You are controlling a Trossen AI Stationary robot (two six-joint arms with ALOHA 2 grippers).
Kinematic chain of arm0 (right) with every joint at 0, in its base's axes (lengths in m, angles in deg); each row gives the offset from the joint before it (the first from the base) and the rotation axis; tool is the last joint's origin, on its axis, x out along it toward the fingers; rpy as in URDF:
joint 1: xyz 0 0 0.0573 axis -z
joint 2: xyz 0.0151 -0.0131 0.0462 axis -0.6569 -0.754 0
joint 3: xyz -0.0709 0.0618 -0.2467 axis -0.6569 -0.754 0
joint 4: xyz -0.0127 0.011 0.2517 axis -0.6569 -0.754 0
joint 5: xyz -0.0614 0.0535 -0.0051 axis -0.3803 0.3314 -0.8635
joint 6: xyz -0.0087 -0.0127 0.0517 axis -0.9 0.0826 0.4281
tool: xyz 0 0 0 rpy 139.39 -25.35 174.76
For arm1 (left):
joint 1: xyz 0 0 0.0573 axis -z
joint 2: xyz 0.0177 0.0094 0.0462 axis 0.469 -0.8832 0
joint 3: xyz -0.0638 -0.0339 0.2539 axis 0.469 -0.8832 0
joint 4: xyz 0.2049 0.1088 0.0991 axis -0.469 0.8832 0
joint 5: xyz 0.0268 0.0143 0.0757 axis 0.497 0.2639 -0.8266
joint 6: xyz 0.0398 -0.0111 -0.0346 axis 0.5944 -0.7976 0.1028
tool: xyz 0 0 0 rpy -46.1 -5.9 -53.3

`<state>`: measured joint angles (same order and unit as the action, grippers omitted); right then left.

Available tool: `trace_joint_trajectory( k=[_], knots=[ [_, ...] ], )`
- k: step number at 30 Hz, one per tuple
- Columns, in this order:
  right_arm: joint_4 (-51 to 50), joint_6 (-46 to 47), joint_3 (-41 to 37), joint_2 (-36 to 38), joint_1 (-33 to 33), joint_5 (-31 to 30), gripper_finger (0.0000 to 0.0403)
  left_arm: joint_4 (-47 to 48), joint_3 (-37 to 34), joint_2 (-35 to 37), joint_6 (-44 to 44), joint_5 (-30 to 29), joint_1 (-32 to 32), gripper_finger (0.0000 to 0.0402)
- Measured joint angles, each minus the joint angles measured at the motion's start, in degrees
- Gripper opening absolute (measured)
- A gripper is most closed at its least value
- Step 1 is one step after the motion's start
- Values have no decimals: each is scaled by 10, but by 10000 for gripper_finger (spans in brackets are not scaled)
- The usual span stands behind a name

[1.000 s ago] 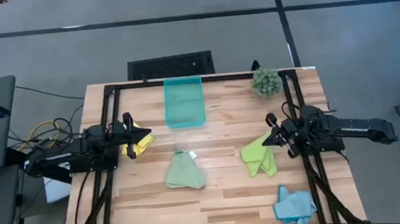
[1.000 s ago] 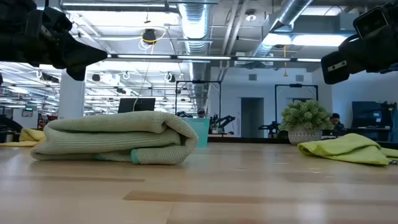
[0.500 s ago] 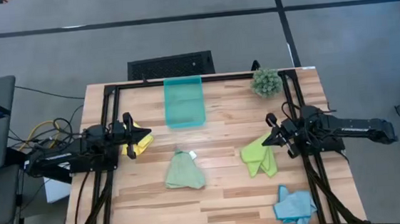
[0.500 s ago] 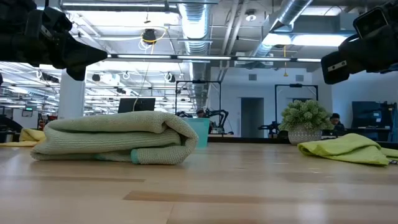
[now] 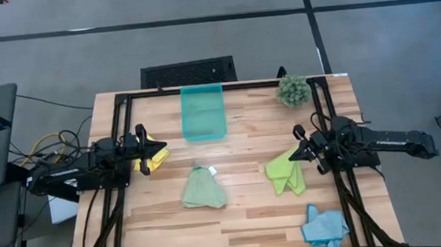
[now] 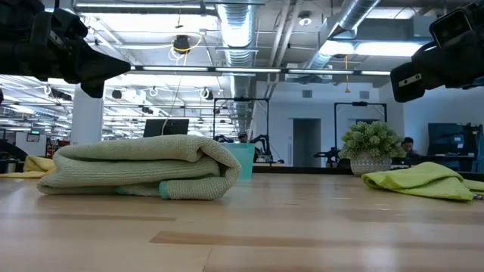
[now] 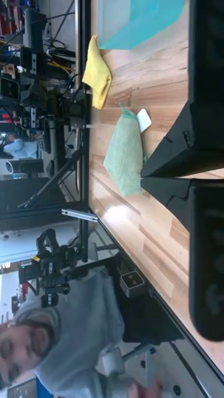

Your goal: Fold microfiber towels

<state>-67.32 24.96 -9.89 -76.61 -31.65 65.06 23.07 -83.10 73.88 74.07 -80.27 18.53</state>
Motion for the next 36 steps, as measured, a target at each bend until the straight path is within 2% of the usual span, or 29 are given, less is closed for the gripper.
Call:
trace_joint_trajectory(
  k=[19, 21, 24, 26, 30, 34, 36],
  knots=[
    [4, -11, 0, 0, 0, -4, 33, 0, 0, 0, 0, 0, 0, 0],
    [21, 24, 0, 0, -2, -5, 33, 0, 0, 0, 0, 0, 0, 0],
    [99, 141, 0, 0, -16, -8, 33, 0, 0, 0, 0, 0, 0, 0],
    [158, 169, 0, 0, -24, -39, 33, 0, 0, 0, 0, 0, 0, 0],
    [256, 150, 0, 0, -46, -132, 33, 0, 0, 0, 0, 0, 0, 0],
    [304, 152, 0, 0, -61, -246, 33, 0, 0, 0, 0, 0, 0, 0],
    [313, 165, 0, 0, -65, -270, 33, 0, 0, 0, 0, 0, 0, 0]
  ],
)
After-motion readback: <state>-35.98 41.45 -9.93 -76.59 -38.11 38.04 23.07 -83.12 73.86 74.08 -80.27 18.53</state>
